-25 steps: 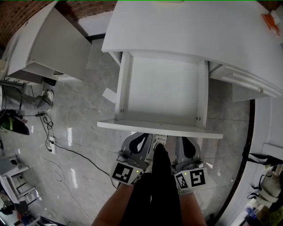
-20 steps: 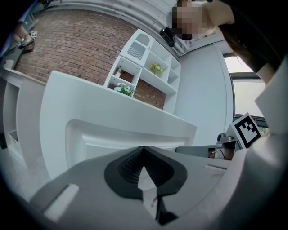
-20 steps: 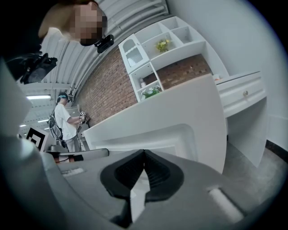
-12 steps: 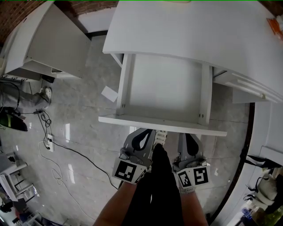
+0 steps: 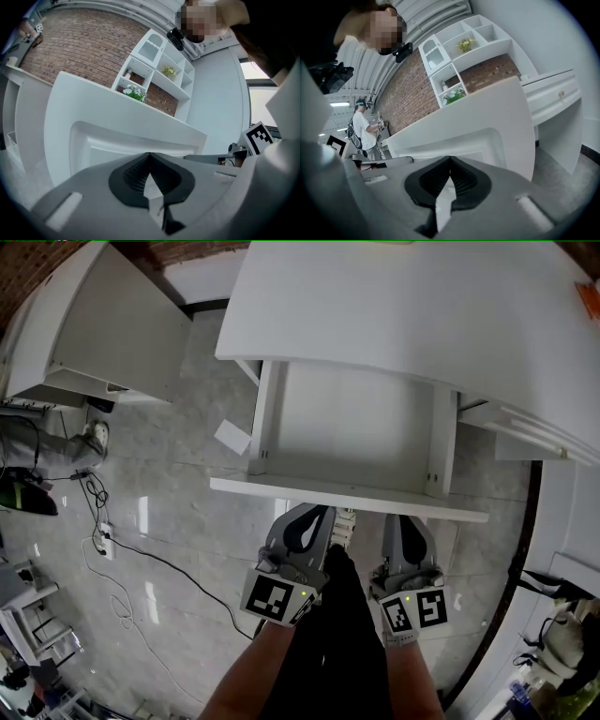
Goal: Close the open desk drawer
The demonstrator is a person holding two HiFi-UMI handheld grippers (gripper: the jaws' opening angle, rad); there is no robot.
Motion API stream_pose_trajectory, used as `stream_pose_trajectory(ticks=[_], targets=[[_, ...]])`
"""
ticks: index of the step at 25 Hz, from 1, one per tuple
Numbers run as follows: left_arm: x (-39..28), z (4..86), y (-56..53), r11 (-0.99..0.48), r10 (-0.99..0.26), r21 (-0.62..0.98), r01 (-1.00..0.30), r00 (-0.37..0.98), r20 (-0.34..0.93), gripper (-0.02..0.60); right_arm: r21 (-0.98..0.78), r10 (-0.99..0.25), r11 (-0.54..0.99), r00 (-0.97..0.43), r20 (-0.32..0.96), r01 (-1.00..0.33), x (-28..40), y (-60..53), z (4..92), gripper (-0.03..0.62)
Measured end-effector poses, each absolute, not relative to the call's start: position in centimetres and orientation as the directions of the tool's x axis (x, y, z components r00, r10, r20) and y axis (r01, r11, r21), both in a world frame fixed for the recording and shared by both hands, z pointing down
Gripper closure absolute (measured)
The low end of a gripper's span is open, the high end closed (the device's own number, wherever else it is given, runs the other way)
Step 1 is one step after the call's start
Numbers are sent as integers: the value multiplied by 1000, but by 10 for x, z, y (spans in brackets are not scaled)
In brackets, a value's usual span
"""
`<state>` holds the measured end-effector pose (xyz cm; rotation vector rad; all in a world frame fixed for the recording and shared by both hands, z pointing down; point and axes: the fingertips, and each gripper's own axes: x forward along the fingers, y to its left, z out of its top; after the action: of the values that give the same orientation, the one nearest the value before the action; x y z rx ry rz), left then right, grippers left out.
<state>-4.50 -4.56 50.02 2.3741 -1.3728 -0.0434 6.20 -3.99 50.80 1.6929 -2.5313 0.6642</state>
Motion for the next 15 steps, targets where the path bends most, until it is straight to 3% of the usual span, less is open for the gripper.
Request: stream_pose_trajectory(ticks=[15], targets=[[-46, 500, -90, -414, -852, 351, -840, 493, 175, 583, -352, -870, 332, -428, 245, -875, 62, -84, 508, 594]])
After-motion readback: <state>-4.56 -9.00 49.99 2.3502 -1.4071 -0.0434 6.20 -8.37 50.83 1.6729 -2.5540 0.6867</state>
